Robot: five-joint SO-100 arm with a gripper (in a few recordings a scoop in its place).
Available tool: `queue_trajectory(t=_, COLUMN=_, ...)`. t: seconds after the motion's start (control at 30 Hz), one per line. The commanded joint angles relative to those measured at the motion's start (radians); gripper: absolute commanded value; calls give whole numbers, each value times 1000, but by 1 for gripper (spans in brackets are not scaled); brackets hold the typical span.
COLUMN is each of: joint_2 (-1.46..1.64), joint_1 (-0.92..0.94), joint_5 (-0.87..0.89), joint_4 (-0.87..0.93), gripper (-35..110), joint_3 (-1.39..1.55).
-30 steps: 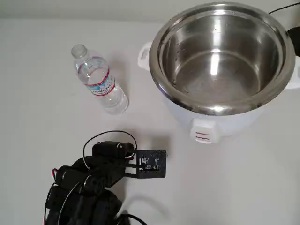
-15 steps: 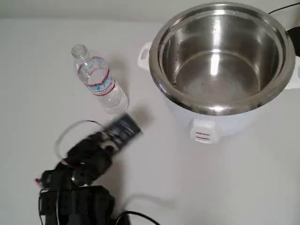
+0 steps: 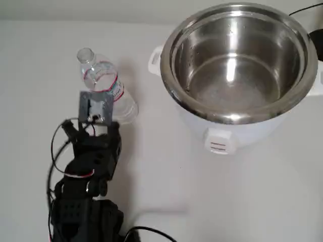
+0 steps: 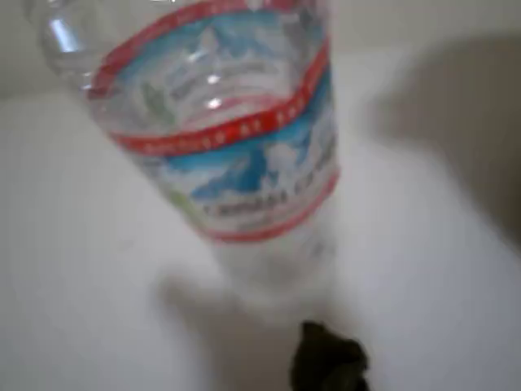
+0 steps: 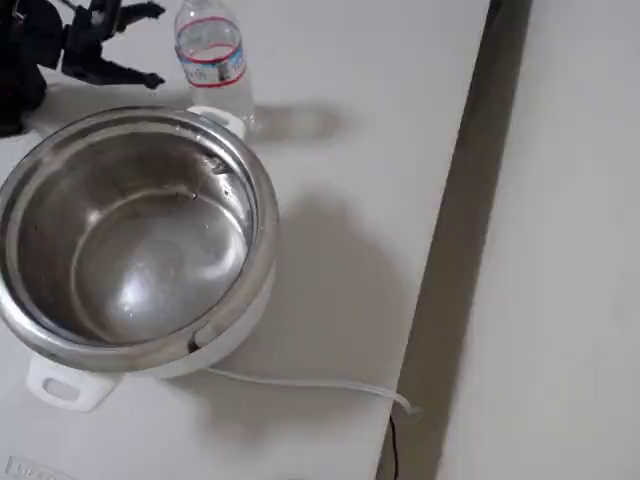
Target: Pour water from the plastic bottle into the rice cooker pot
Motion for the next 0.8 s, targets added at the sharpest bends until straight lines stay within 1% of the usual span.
queue_trajectory(t=0.0, joint_2=-439, joint_1=57, joint_5=-80, joint_4=-522, gripper=56, joint_3=-44)
queue_trajectory(t=0.1, joint_2=-655, joint_1=72, joint_5=-78, joint_4=-618, gripper=56, joint_3=-149)
queue_trajectory(t=0.23, joint_2=-977, joint_1=92, joint_5=-78, joint_4=-873, gripper=56, joint_3=-282)
queue_trajectory(t=0.3, joint_2=-1083, joint_1=101, joint_5=-78, joint_4=-925, gripper=56, joint_3=-348)
queue_trajectory(t=0.43, joint_2=-1295, joint_1=118, joint_5=-81, joint_4=-1089, gripper=56, joint_3=-457)
queue_trajectory(t=0.53, joint_2=-1405, joint_1=121, joint_5=-83, joint_4=-1170, gripper=56, joint_3=-491)
queue_trajectory(t=0.6, joint_2=-1500, joint_1=121, joint_5=-89, joint_4=-1284, gripper=56, joint_3=-500)
queue_trajectory(t=0.7, joint_2=-1640, joint_1=120, joint_5=-94, joint_4=-1411, gripper=49, joint_3=-526)
queue_trajectory(t=0.73, joint_2=-1674, joint_1=120, joint_5=-94, joint_4=-1439, gripper=45, joint_3=-534)
queue_trajectory(t=0.77, joint_2=-1703, joint_1=120, joint_5=-86, joint_4=-1468, gripper=37, joint_3=-540)
